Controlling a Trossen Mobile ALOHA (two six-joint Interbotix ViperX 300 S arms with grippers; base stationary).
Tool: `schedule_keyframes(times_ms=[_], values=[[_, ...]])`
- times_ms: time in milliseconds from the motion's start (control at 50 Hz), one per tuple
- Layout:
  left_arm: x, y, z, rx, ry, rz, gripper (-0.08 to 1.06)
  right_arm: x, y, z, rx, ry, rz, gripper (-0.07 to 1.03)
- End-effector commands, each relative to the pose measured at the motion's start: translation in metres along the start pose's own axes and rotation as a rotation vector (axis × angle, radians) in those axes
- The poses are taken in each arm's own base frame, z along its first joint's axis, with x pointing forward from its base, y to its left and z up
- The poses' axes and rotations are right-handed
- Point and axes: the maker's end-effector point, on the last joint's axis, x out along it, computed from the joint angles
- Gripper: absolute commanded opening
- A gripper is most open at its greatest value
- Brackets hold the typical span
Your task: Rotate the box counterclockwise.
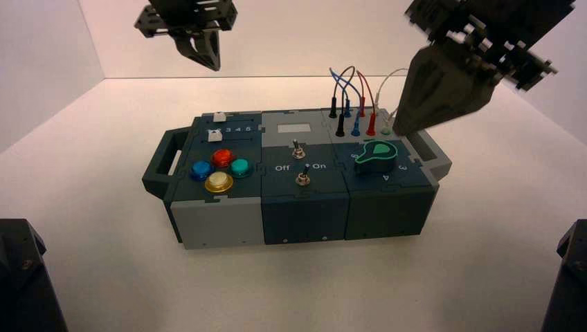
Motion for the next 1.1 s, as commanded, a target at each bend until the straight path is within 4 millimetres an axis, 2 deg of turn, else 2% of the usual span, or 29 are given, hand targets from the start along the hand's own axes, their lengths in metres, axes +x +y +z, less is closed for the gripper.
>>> schedule_keyframes(times_ms=[20,200,380,740,1100], values=[[0.004,-0.003,0.013,-0.005,-0.021,-0.005,-0.03,0.006,0.006,-0.002,-0.003,0.031,0.009,-0.02],[0.024,-0.003,0.002,-0.006,0.032,-0.002,-0.03,0.021,0.011,-0.013,-0.024,0.114,-0.001,-0.02],[0.037,-0.002,-0.007,-0.006,0.065,-0.001,-0.03,0.037,0.007,-0.025,-0.021,0.202,-0.033,-0.02],[0.05,-0.015,-0.024,0.023,0.115,-0.013,-0.03,0.046,0.004,-0.027,-0.008,0.264,-0.053,-0.02],[0.048,-0.016,-0.035,0.047,0.153,-0.014,-0.03,0.063,0.004,-0.022,0.007,0.337,-0.08,-0.02]])
